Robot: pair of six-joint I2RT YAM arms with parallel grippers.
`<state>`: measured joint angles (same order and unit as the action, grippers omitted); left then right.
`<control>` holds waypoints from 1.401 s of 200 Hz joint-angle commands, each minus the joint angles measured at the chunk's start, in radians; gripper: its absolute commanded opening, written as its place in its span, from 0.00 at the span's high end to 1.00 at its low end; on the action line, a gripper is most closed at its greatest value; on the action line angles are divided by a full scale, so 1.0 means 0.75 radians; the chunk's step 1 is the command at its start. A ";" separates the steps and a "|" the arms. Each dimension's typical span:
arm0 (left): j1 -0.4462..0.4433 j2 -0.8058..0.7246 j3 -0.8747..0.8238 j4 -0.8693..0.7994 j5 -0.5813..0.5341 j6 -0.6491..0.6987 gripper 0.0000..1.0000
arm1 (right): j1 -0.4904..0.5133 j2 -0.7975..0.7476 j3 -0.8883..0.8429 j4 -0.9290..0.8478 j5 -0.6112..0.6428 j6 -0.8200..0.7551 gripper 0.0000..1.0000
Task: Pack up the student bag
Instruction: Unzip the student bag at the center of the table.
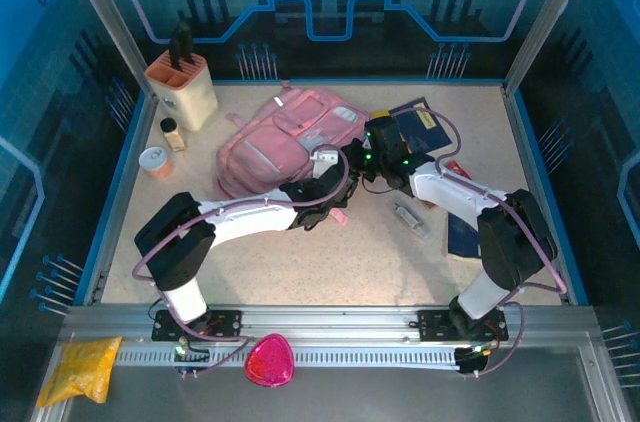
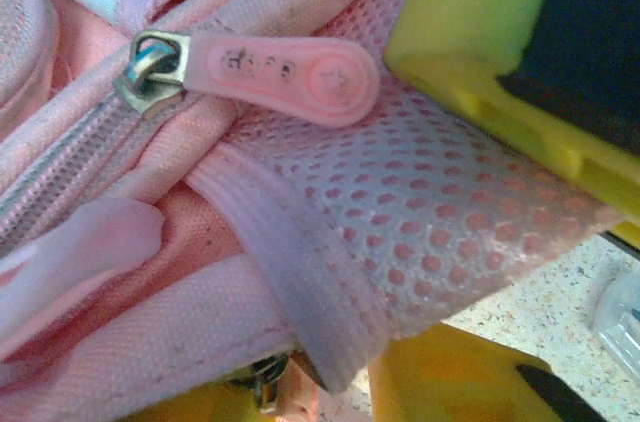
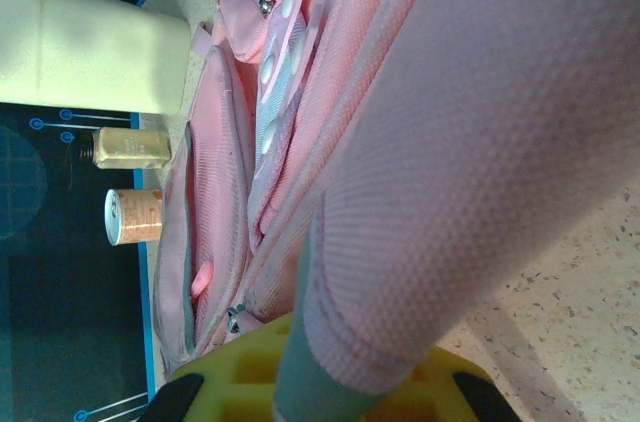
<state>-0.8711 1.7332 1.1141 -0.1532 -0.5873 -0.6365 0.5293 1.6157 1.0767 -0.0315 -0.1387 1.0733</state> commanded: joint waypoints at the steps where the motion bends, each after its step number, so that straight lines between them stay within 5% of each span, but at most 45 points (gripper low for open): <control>1: 0.027 0.006 0.043 0.084 -0.054 0.018 0.78 | 0.022 -0.054 -0.011 0.081 -0.110 0.011 1.00; 82: 0.026 -0.065 0.002 0.031 -0.063 0.011 1.00 | 0.013 -0.061 -0.026 0.085 -0.111 -0.021 1.00; 174: 0.037 -0.259 -0.095 -0.327 0.179 -0.125 1.00 | -0.095 -0.062 0.048 0.030 -0.171 -0.053 1.00; 280: 0.054 -0.614 -0.346 -0.570 0.179 -0.201 1.00 | -0.190 0.097 0.192 -0.028 -0.314 -0.140 1.00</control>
<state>-0.8383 1.3525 0.9035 -0.4763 -0.4480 -0.7624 0.4263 1.6432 1.1461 -0.0956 -0.3309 1.0061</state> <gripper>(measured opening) 0.081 0.043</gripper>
